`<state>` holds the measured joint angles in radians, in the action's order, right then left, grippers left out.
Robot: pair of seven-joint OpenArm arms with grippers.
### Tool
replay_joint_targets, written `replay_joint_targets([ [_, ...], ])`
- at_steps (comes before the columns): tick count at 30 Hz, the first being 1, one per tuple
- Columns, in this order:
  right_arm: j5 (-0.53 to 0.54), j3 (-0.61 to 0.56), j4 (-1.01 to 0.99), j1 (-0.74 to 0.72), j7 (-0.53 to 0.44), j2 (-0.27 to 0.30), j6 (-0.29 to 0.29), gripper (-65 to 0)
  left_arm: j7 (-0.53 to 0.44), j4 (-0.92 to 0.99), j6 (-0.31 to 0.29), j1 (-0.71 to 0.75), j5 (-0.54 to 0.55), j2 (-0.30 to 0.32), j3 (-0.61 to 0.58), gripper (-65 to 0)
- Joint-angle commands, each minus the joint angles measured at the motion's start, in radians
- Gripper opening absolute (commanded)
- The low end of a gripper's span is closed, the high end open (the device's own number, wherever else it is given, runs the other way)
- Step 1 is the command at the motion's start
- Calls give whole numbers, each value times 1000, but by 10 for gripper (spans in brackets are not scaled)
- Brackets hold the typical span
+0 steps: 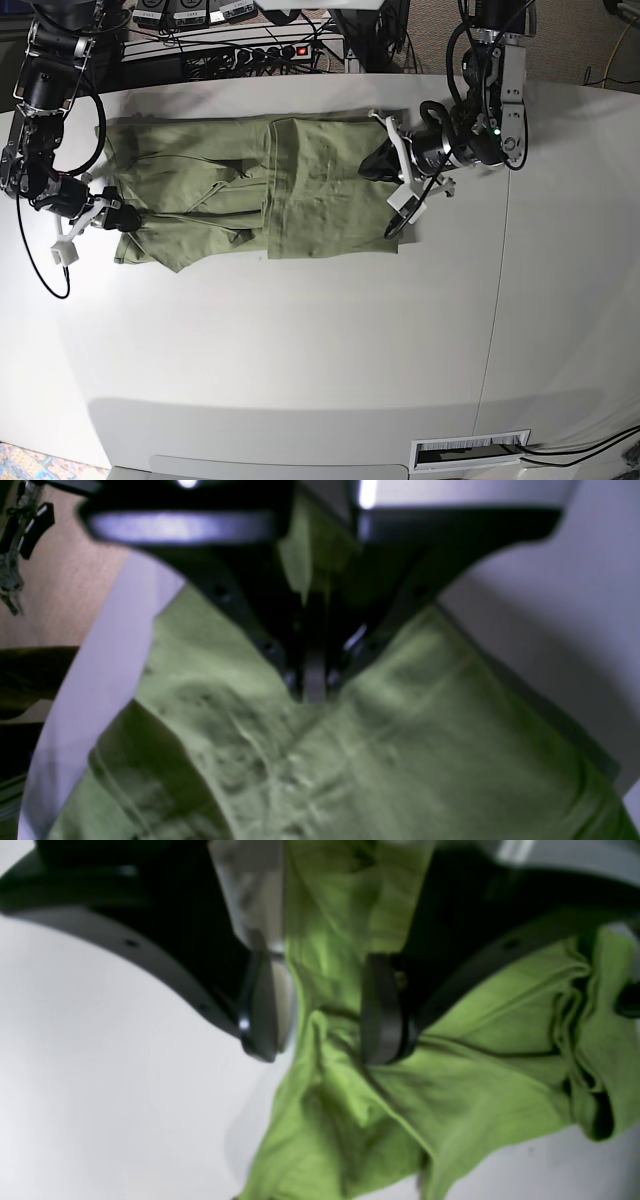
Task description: Fold the T-shirt properly
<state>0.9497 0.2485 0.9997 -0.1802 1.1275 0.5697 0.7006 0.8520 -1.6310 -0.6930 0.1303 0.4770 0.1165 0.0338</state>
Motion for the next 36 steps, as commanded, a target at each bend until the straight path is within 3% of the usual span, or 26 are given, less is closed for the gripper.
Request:
replay_joint_targets([
  [1,-10,1,5,-9,49,3,-2,-362,-16,-16,-5,-11,25,2,1,-650],
  [8,3,1,4,-9,89,-71,-2,-362,-15,-16,-5,-11,24,3,1,-650],
  [13,-1,1,5,-9,134,-94,-2,-367,-15,-16,-5,-11,24,3,1,-650],
  [15,-1,1,5,-11,190,-95,-2,-435,-15,-16,-5,-11,24,3,1,-650],
  [18,6,1,6,-21,269,-90,-2,-642,-16,-16,-5,-11,25,2,1,-650],
  [26,224,2,113,-28,269,-31,-2,-650,-23,-16,-5,-11,43,-6,1,-650],
  [31,255,2,280,-32,269,-29,-2,-650,-23,-16,-5,-11,53,-31,-31,-650],
  [36,257,1,388,-33,269,-30,-2,-650,-26,-16,-5,-11,-8,-87,-96,-650],
])
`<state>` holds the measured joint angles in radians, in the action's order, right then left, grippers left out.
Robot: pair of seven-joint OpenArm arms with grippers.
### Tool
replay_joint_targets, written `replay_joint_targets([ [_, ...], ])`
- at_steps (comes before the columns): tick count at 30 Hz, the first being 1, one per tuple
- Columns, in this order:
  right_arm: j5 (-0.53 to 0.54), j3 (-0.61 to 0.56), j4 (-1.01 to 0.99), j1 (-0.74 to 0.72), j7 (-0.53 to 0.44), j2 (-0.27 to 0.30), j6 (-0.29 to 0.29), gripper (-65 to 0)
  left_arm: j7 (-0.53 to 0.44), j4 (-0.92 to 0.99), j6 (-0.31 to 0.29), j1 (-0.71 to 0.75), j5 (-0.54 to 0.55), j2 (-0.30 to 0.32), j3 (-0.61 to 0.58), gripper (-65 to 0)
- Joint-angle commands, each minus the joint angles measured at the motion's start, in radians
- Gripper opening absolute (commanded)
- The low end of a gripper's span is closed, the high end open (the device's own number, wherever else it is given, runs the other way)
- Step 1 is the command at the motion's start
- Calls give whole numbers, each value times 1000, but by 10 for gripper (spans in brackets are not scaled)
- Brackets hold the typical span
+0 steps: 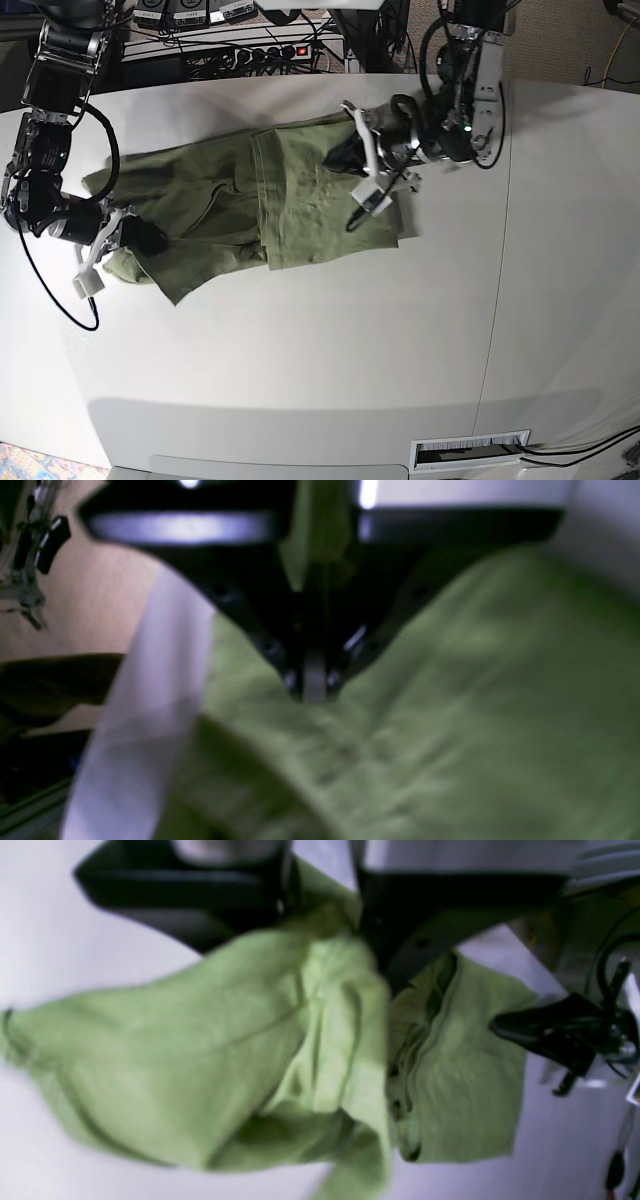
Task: Fold the T-shirt properly
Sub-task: 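Grasp the green shirt with both grippers and lift it off the table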
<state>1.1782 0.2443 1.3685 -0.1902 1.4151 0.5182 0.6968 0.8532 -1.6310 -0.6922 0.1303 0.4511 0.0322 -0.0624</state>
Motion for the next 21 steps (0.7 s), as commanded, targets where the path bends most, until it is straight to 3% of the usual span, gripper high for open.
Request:
replay_joint_targets([
  [1,29,5,27,-23,-19,22,1,-650,-33,-16,-6,-11,13,-12,-13,-650],
  [10,89,5,32,-23,-19,11,1,-650,-55,-16,-6,-11,-55,-86,-100,-650],
  [21,135,5,32,-24,-19,-189,1,-650,-61,-16,-6,-6,-85,-87,-111,-650],
])
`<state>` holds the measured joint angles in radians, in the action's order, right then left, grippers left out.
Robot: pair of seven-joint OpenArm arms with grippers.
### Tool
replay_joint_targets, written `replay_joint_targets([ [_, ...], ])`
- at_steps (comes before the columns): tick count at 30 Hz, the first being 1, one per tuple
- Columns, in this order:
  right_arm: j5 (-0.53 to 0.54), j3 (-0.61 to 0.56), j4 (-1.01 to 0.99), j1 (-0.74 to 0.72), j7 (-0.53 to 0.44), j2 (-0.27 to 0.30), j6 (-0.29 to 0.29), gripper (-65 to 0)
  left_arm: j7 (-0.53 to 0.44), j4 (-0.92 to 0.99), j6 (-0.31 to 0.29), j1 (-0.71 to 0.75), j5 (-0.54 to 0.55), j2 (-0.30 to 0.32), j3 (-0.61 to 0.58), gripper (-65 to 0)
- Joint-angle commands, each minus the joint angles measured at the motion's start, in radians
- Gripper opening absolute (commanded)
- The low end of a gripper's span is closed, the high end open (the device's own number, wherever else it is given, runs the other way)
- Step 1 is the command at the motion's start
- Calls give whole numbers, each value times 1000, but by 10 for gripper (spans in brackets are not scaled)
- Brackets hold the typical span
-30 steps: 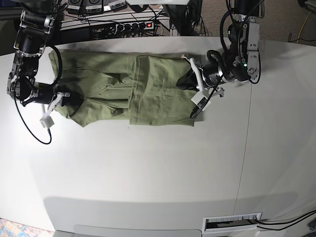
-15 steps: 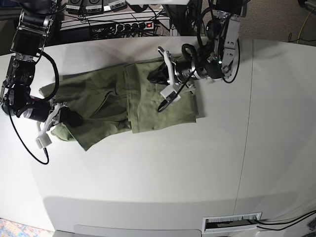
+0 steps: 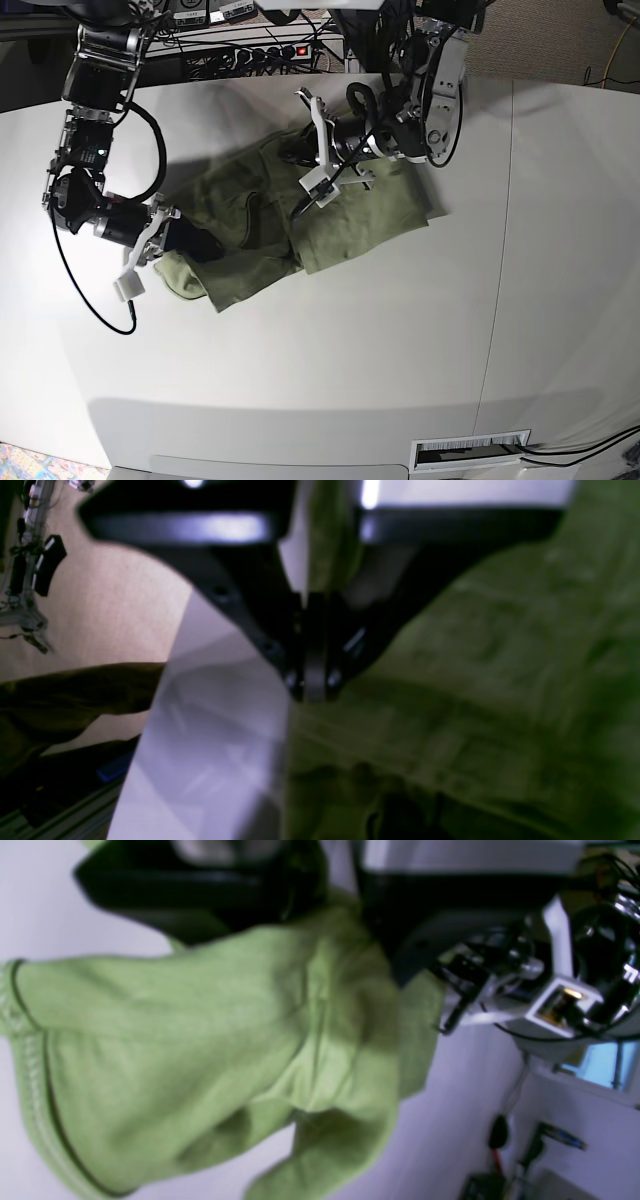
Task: Fold the T-shirt properly
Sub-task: 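Grasp the green shirt with both grippers and lift it off the table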
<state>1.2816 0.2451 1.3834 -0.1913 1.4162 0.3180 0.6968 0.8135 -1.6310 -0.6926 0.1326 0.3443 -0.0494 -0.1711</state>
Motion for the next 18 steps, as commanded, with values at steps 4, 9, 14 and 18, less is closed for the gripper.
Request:
replay_joint_targets([
  [4,39,5,18,-30,-20,-47,1,-650,-21,-16,-6,-8,21,-5,-3,-650],
  [9,22,5,18,-56,-20,-54,1,-650,10,-44,-6,-8,37,-3,-3,-650],
  [14,-38,5,18,-89,-20,-34,1,-650,85,-146,-6,-8,84,-3,-2,-650],
  [18,-45,5,17,-92,-20,-21,1,-650,81,-185,-6,-9,28,6,14,-650],
])
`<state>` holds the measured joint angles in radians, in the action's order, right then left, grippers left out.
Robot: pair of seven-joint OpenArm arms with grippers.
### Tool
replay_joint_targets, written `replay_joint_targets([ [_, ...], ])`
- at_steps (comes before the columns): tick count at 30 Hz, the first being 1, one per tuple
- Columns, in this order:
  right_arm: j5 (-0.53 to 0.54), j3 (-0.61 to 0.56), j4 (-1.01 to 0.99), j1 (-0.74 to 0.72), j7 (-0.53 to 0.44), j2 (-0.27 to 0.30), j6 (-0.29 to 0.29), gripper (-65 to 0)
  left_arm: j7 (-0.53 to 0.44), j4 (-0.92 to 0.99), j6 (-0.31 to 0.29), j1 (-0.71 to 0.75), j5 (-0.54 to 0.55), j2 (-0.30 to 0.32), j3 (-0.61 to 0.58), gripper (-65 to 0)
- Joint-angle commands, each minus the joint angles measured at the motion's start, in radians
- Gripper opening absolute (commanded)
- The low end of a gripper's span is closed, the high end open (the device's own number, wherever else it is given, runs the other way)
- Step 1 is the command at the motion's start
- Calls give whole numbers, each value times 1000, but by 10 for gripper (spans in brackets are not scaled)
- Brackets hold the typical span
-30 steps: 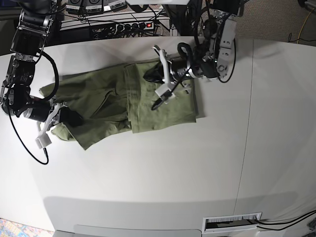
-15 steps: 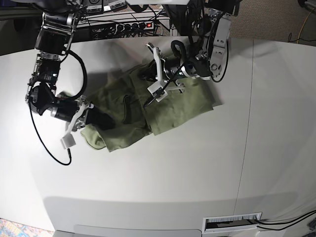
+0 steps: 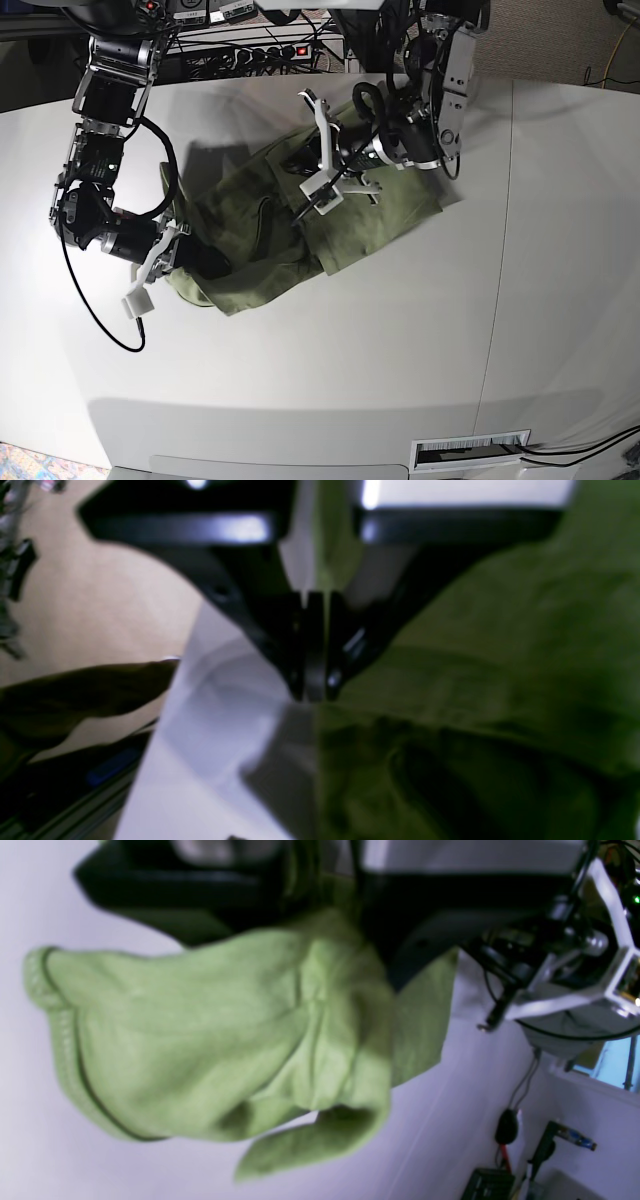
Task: Fold the T-shirt properly
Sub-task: 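Grasp the green shirt with both grippers and lift it off the table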
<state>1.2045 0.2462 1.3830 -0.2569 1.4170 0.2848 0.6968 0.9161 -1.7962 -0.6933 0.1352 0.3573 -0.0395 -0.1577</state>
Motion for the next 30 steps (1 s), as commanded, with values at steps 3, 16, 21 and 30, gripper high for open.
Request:
replay_joint_targets([
  [3,33,4,18,-26,-21,12,1,-650,-68,-20,-5,-12,-74,53,27,-650],
  [16,63,4,19,-40,-21,8,1,-650,-214,29,68,-10,-208,274,120,-650],
  [21,64,4,72,-54,-21,-8,1,-650,-336,83,65,13,-208,272,115,-650],
  [30,82,-6,105,-54,-21,-113,1,-650,-358,84,65,17,-208,217,114,-650],
])
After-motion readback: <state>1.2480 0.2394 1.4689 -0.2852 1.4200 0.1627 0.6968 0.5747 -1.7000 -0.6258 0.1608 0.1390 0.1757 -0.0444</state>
